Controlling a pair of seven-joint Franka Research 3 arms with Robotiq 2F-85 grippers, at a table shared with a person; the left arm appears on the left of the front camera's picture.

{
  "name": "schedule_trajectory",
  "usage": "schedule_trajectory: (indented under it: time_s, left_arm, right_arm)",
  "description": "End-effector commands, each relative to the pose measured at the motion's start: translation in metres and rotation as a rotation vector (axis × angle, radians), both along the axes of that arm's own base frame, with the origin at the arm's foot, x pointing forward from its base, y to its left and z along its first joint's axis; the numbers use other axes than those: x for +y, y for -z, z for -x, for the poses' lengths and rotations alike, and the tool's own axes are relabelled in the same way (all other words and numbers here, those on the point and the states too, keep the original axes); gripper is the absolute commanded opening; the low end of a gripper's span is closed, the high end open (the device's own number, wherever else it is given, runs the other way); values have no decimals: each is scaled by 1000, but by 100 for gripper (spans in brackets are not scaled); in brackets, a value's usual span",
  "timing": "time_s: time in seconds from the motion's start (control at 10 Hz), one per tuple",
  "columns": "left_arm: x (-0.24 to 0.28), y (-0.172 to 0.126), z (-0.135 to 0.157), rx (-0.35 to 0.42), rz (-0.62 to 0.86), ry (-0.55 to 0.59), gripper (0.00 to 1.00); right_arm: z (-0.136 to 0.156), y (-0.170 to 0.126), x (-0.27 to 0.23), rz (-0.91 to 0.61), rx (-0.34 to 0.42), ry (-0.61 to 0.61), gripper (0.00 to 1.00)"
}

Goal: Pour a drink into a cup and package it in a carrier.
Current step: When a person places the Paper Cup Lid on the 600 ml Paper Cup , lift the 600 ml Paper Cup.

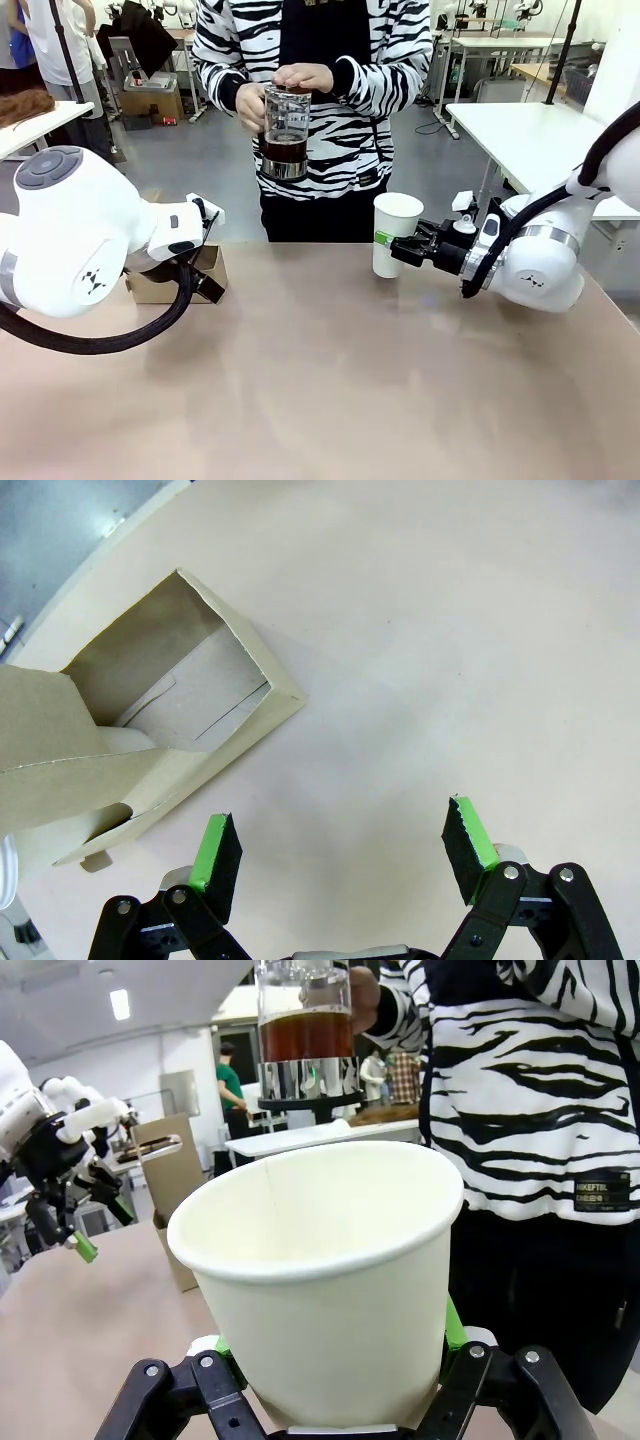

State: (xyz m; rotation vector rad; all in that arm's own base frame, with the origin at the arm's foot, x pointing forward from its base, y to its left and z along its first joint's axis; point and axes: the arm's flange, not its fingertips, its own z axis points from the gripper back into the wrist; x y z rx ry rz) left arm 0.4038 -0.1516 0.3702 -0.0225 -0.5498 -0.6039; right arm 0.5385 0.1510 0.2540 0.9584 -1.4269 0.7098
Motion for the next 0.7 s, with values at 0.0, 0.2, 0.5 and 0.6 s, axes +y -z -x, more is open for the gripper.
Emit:
schedule_trajectory:
  time_s: [0.0, 0.2, 0.5, 0.6]
  left_arm:
    - [0, 0, 0, 0, 2, 1, 100]
    - [0, 0, 0, 0, 2, 1, 100]
    - [0, 0, 0, 0, 2, 1, 100]
    - [0, 0, 0, 0, 2, 1, 100]
  right_arm:
    - [-1, -2, 1, -4, -4, 9, 80]
    - [-1, -2, 1, -4, -4, 9, 80]
    - [-1, -2, 1, -4, -4, 9, 80]
    - [-1, -2, 1, -4, -4, 9, 80]
